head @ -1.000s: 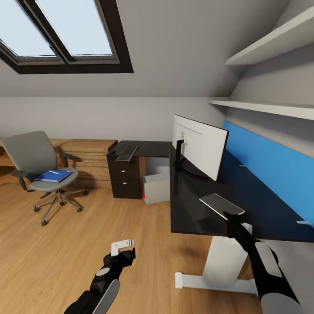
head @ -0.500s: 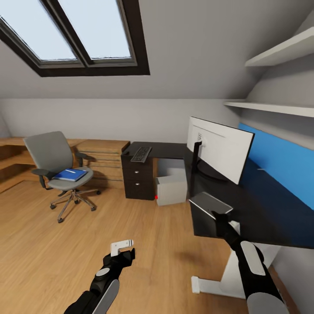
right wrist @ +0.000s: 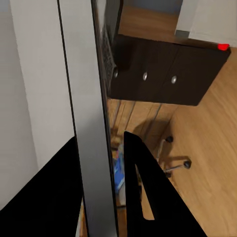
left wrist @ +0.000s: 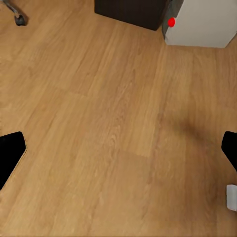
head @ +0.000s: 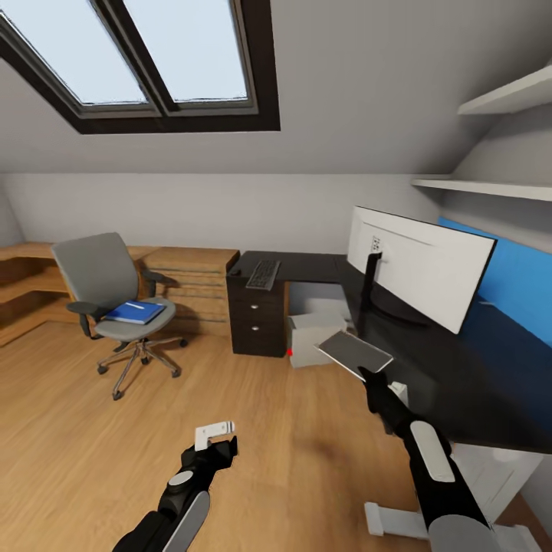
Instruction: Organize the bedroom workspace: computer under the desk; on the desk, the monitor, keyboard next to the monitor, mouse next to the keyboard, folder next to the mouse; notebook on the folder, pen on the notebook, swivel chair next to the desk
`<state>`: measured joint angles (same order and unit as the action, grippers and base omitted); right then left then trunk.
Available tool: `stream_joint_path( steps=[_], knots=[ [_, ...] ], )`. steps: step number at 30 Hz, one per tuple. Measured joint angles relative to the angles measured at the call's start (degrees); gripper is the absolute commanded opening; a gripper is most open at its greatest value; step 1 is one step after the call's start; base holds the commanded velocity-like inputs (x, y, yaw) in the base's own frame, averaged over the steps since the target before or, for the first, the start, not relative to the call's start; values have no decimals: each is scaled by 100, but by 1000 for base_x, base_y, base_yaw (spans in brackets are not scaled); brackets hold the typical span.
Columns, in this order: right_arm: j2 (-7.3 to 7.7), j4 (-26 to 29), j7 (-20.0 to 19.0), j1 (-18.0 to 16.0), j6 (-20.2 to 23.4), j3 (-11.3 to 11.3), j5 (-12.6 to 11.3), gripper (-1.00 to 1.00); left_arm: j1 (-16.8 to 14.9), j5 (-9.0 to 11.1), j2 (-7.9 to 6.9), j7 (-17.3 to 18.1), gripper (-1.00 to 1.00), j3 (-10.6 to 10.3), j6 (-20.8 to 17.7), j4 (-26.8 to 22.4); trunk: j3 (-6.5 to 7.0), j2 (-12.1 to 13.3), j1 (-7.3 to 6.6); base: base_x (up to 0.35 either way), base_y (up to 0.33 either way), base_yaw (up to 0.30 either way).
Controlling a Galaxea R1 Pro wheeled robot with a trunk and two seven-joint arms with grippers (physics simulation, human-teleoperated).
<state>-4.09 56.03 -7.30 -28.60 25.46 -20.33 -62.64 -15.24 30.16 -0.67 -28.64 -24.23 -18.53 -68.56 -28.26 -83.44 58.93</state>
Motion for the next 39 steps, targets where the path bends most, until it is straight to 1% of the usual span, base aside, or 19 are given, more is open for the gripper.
stream_joint_path(
  steps=[12, 17, 22, 26, 31, 35, 39],
  knots=[
    [-21, 0, -172, 45, -36, 14, 24, -100, 0, 0, 3, 3, 100, -2, 0, 0, 2, 0, -1, 231, 274, -3],
    [-18, 2, -394, 45, -50, 13, 40, -100, 0, 0, 3, 3, 100, -1, 1, 2, 28, 0, -1, 282, 219, -72],
    [-14, 3, -435, 45, -51, 13, 49, -100, -1, 0, 2, 4, 100, -1, 1, 1, 66, 0, -1, 297, 199, -98],
    [-7, 3, -450, 45, -47, 13, 42, -100, 0, 0, 3, 5, 100, -2, 1, 1, 95, 0, 1, 175, 94, -63],
    [10, 4, -456, 45, -46, 6, 38, -100, 0, 0, 3, 12, 100, -14, 1, -4, 112, 0, 2, 49, 26, -18],
    [19, 10, -458, 44, -45, 4, 31, -100, 0, -1, 3, 1, 100, -103, 0, -6, 185, 159, -85, 26, 3, -2],
    [21, 11, -458, 44, -45, 2, 32, -100, 0, -1, 3, 4, 100, -123, 1, -7, 258, 319, -175, 167, 1, -1]
  ],
)
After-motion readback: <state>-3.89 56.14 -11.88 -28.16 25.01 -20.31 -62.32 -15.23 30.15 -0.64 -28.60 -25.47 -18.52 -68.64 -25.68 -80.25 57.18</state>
